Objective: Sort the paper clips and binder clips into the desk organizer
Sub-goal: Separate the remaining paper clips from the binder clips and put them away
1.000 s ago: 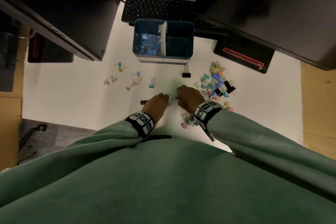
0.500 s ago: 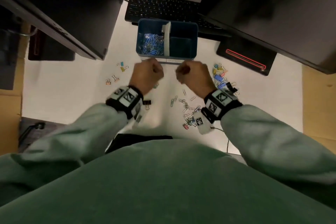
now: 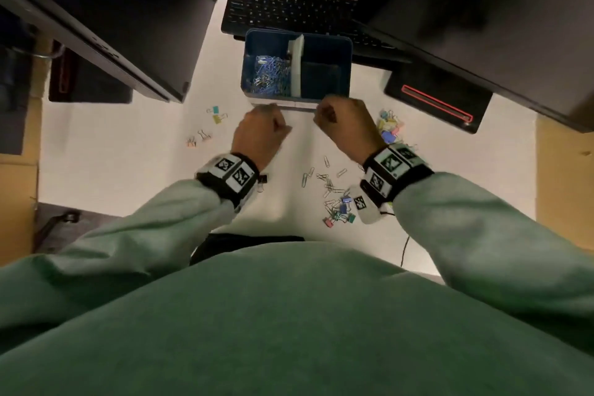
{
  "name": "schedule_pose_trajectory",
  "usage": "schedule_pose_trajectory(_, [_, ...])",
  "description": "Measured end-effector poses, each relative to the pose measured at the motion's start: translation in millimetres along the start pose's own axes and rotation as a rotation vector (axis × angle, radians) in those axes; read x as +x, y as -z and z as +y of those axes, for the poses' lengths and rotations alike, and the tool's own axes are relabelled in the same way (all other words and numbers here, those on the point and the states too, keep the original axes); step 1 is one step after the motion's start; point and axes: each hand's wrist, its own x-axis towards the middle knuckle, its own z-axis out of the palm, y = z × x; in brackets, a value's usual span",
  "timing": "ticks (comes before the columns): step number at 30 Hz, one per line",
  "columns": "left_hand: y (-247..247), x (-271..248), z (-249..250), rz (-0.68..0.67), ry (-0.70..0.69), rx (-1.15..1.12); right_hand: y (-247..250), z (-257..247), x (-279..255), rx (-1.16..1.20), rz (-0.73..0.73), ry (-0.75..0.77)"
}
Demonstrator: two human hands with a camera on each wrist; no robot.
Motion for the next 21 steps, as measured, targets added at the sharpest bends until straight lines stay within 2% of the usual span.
schedule_pose_trajectory(2, [-24,-25,-3,-0.243,0.024,0.099,-17,31,-31,-0.144,-0.182,-0.078])
schedule_pose_trajectory(5, [-58,-43,-2,-0.395,0.045,0.200,-43,55,-55,-0.311,-0.347,-0.155])
schedule_pose_trajectory(12, [-84,-50,4,-0.402,-0.116,0.323,-75,61,-60,-0.361,-0.337,-0.052])
schedule_pose_trajectory(17, [-89,-47,-5,-0.389,-0.193,0.266,-55,77,-66,-0.160,-0.291,-0.010])
schedule_pose_trajectory(21, [-91,-51,-4,-0.340,-0.270,0.150,-42,91,-86,-0.234,-0.262,-0.010])
